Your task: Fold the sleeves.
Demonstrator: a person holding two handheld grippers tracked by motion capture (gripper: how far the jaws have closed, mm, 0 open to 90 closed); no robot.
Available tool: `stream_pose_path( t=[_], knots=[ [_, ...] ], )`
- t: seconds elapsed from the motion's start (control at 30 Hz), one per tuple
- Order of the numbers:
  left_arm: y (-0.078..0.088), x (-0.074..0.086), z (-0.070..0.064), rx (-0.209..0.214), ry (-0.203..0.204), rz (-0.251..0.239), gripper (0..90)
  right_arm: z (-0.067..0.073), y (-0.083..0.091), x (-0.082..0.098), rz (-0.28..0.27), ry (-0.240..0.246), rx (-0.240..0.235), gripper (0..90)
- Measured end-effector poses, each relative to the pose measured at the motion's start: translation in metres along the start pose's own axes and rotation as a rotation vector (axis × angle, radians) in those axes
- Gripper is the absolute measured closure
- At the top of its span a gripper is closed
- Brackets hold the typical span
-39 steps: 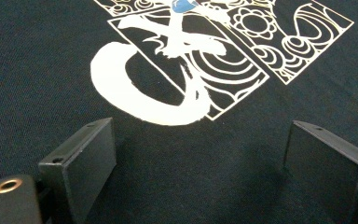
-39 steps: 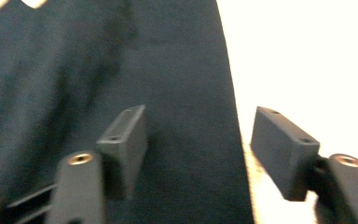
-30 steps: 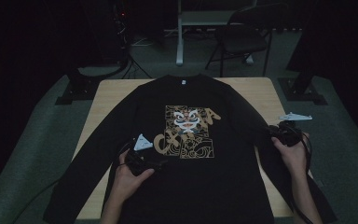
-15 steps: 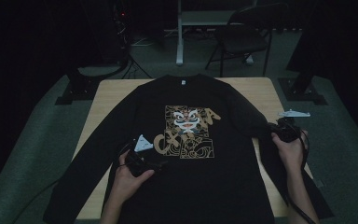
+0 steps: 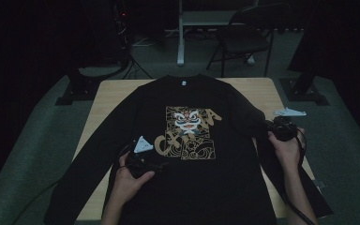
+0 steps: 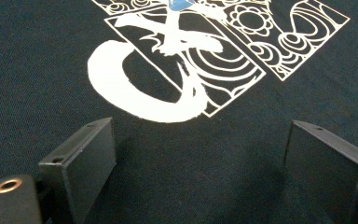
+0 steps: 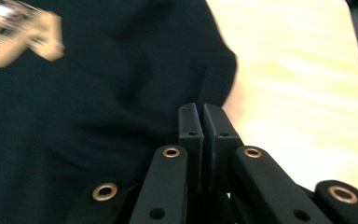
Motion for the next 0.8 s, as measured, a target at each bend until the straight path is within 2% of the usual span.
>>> stream_pose_path(
  t=[0.17,0.33,0.53,0.8],
  knots=[
    [0.000,0.000,0.000,0.005,0.007,-0.005,10.3,0.032,0.014,-0.029,-0.073,0.071,-0.065,86.3],
    [0.001,0.000,0.000,0.012,0.013,-0.008,10.2,0.063,0.020,-0.047,-0.114,0.105,-0.138,86.3],
    [0.001,0.000,0.001,0.017,0.015,-0.008,10.2,0.101,0.017,-0.058,-0.122,0.165,-0.200,86.3],
    [0.001,-0.001,0.001,0.022,0.024,-0.014,10.2,0.135,0.007,-0.076,-0.114,0.207,-0.238,86.3]
  ],
)
Point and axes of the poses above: each handheld gripper's, and its own axes: y roughly backward along the jaws, x roughly out of its underside, z roughly to its left, the point moved 9 cm from there along -y, roughly forward along the jaws, and after that the axes turned 6 degrees about x, right-handed, at the moved point
